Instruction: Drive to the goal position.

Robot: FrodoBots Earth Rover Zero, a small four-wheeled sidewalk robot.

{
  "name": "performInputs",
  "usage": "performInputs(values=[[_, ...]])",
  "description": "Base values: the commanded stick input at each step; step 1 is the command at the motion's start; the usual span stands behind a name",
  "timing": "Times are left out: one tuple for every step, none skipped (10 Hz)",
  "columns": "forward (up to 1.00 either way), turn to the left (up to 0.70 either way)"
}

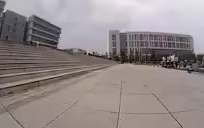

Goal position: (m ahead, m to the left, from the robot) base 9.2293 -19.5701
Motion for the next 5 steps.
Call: performInputs(values=[[0.85, 0.00], [0.85, 0.00], [0.85, 0.00], [0.85, -0.33], [0.85, -0.26]])
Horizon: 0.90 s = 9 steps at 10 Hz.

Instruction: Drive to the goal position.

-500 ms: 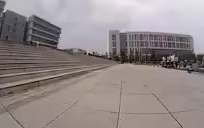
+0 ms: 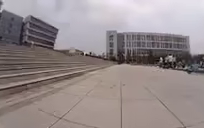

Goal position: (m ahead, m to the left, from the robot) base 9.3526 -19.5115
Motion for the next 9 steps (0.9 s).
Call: performInputs(values=[[0.85, 0.00], [0.85, 0.00], [0.85, 0.00], [0.85, 0.00], [0.85, 0.00], [0.85, 0.00], [0.85, 0.00], [0.85, 0.00], [0.85, 0.00]])
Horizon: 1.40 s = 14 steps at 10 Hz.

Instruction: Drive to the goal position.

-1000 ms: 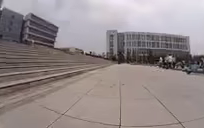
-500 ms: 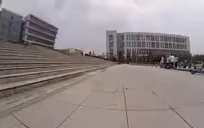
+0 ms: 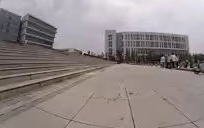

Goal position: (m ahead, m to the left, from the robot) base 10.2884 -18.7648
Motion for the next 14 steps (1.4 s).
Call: performInputs(values=[[0.85, -0.10], [0.85, -0.01], [0.85, 0.00], [0.85, 0.00], [0.85, 0.00], [0.85, 0.00], [0.85, 0.00], [0.85, 0.00], [0.85, 0.00], [0.85, 0.00], [0.85, 0.00], [0.85, -0.02], [0.85, -0.02], [0.85, 0.00]])
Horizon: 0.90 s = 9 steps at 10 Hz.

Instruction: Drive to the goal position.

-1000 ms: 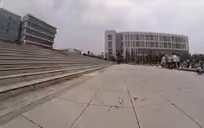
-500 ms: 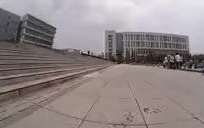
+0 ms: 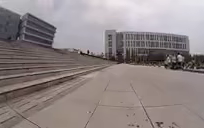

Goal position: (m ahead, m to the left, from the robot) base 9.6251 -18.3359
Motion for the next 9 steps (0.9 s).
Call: performInputs(values=[[0.85, 0.00], [0.85, 0.00], [0.85, 0.00], [0.85, 0.00], [0.85, 0.00], [0.85, 0.00], [0.85, 0.00], [0.85, 0.00], [0.85, 0.00]])
